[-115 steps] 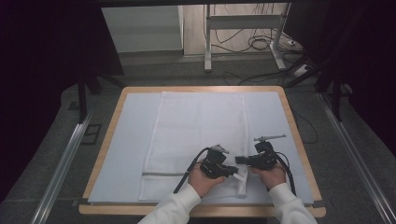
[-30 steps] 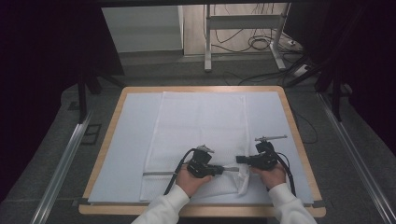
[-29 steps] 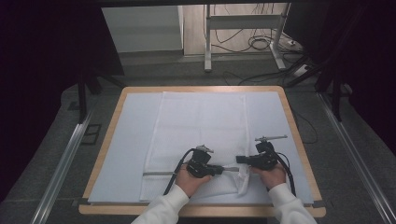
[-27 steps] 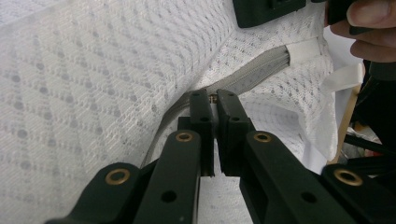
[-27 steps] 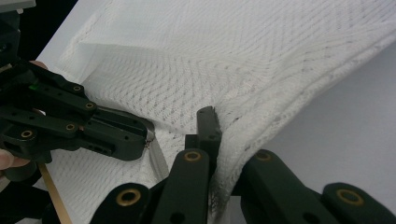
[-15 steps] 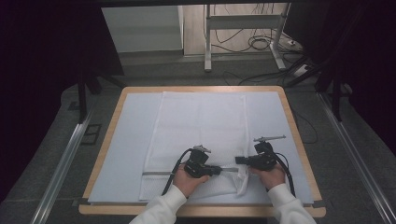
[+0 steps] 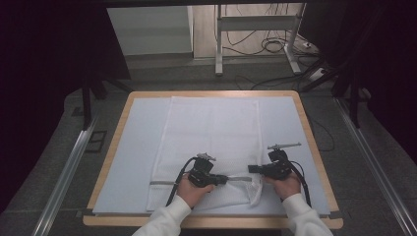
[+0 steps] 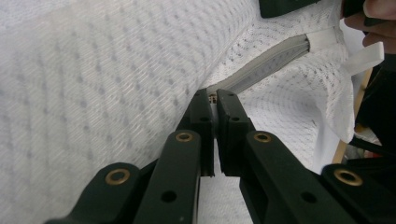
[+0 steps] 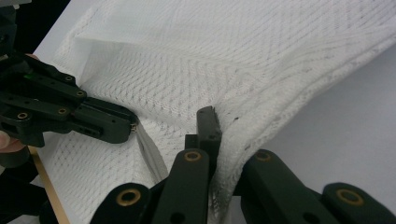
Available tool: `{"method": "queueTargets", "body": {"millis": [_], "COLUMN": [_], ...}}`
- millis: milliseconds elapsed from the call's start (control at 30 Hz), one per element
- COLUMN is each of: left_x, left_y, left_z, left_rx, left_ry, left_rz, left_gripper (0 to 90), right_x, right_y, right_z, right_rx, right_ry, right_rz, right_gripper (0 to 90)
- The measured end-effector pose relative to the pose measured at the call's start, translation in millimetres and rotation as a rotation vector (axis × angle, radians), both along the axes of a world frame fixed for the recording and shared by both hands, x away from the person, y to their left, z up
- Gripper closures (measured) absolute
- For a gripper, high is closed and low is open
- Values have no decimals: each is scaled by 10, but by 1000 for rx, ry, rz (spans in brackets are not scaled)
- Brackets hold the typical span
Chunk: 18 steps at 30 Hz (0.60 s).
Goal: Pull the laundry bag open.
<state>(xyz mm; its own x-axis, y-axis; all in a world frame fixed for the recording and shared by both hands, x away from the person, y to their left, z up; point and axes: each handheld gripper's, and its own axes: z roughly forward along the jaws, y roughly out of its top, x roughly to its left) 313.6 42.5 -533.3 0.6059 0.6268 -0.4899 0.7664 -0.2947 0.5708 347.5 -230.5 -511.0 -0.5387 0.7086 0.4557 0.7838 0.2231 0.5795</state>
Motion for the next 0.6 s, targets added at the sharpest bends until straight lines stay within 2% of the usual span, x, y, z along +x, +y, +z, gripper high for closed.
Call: {"method": "queueTargets", "body": {"millis": [300, 600], "left_x": [-26, -56], "left_y": [44, 131], "left_z": [-3, -24], "left_rx": [6, -8], "left_ry": [-2, 13], "left_rz": [0, 14], "left_gripper": [865, 865], "right_x": [-1, 0], "right_y": [4, 7], "right_z": [-4, -15], "right_rx": [-1, 2], "right_ry": [1, 6], "right_rz": [2, 0], "right_gripper": [884, 885]}}
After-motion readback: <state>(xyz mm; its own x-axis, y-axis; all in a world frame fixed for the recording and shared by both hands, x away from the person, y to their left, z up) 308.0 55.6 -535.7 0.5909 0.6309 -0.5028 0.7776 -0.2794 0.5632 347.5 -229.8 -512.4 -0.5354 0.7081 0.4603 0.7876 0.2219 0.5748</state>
